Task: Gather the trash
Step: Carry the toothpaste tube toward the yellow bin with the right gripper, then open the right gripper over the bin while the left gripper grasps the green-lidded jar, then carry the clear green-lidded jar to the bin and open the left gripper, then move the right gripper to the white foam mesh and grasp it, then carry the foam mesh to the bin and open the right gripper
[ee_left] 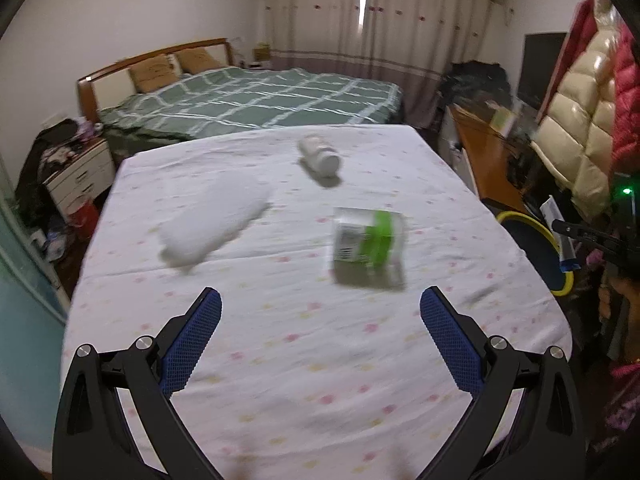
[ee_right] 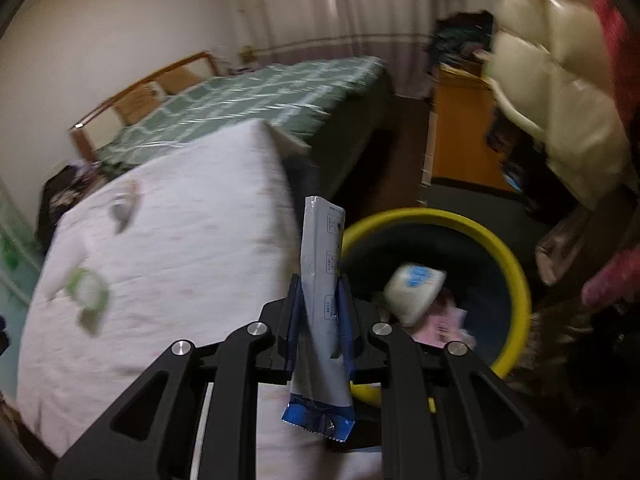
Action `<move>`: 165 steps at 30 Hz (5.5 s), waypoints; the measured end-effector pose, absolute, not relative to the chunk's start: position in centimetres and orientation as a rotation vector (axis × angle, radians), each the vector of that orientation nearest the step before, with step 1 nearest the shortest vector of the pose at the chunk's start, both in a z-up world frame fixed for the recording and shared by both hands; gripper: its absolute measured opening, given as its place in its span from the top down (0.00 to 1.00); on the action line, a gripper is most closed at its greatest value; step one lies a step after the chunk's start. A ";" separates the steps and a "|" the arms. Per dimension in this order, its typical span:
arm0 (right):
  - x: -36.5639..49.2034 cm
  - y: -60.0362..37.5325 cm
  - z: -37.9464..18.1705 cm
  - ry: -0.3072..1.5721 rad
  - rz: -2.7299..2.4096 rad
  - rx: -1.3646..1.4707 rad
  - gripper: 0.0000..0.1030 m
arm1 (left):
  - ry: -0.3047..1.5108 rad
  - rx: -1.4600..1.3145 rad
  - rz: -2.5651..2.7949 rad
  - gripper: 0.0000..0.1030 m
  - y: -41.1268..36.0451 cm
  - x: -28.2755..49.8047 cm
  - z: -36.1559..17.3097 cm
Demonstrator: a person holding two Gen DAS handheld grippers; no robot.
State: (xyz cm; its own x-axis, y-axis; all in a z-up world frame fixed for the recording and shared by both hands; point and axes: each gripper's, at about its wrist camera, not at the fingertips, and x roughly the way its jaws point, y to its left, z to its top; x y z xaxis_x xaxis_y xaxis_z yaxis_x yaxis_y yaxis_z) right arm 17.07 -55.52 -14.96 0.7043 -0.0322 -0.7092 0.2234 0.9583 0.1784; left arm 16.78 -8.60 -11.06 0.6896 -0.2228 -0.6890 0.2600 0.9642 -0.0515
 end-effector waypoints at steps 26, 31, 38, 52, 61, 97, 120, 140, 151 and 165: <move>17.5 -60.0 -19.3 0.800 -0.171 0.332 0.63 | 0.926 0.149 -0.317 0.05 -16.6 29.0 -18.1; 17.5 -59.8 -19.6 0.805 -0.155 0.337 0.63 | 0.941 0.171 -0.306 0.16 -17.1 29.7 -18.6; 16.8 -59.9 -19.1 0.787 -0.157 0.337 0.63 | 0.949 0.162 -0.305 0.32 -17.3 30.0 -18.6; 11.1 -63.0 -18.3 0.725 -0.247 0.360 0.63 | 0.870 0.265 -0.574 0.32 -28.6 27.6 -14.2; 7.5 -65.2 -18.7 0.736 -0.294 0.370 0.63 | 0.886 0.370 -0.819 0.32 -42.8 25.4 -14.5; 17.2 -48.6 -14.7 0.780 0.068 0.174 0.51 | 0.743 -0.047 -0.217 0.05 -4.4 24.7 -12.6; 37.9 -14.6 -14.7 0.934 0.485 -0.033 0.35 | 0.759 -0.135 -0.104 0.05 8.1 22.3 -17.0; 36.6 -11.9 -17.0 0.984 0.530 -0.112 0.82 | 0.749 -0.157 -0.104 0.05 8.5 21.6 -16.3; 32.4 -20.2 -14.2 0.911 0.482 -0.011 0.82 | 0.740 -0.110 -0.150 0.05 5.0 21.2 -15.0; 23.3 -42.6 -12.0 0.754 0.193 0.233 0.82 | 0.754 -0.040 -0.278 0.05 -3.6 22.5 -13.5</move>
